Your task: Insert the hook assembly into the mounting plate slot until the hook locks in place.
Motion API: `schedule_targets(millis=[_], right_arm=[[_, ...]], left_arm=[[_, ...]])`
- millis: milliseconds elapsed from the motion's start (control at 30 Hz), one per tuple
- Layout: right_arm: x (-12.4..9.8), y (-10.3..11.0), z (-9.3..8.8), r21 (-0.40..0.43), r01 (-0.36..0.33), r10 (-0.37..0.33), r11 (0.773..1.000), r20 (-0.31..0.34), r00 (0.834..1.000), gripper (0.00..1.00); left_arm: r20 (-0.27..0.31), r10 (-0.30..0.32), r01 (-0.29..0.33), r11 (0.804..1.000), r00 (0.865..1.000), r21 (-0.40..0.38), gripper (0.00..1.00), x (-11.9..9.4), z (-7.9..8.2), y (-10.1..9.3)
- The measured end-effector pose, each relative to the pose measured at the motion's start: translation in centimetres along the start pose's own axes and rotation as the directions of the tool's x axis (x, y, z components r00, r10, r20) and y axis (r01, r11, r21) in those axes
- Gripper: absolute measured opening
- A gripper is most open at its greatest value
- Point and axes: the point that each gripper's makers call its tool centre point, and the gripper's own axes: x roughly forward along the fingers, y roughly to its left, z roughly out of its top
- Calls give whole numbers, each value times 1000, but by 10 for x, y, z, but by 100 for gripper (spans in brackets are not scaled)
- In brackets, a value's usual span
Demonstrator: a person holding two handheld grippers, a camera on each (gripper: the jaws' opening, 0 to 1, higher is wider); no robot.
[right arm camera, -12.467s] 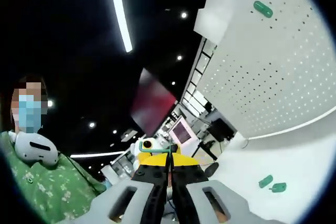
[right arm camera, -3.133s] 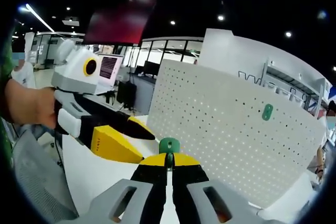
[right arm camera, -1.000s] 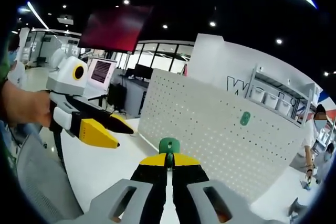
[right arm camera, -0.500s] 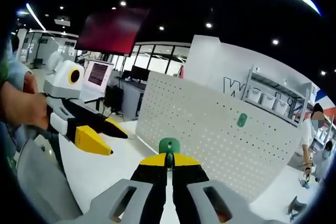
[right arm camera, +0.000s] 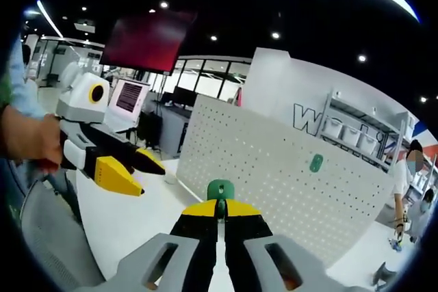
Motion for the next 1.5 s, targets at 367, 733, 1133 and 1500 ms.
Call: schedule_targets(millis=[367, 733, 1133, 1500], right_arm=[[-1, -2, 2, 1, 5, -5, 1000, 8, 1000, 0], [1, -7, 6, -4, 9, -9, 1000, 17, 1000, 0], [3, -12, 3, 7, 24, -24, 1000, 14, 1000, 0], [2, -20, 2, 23, 43, -43, 999, 17, 999, 0]], left_arm=[[-23, 51, -50, 998, 998, 43, 42, -13, -3, 16], [-5, 160, -158, 978, 987, 133, 42, -30, 5, 40], [-3, 181, -179, 975, 983, 134, 43, -27, 3, 45], [-7, 177, -174, 975, 984, 135, 42, -25, 2, 45]])
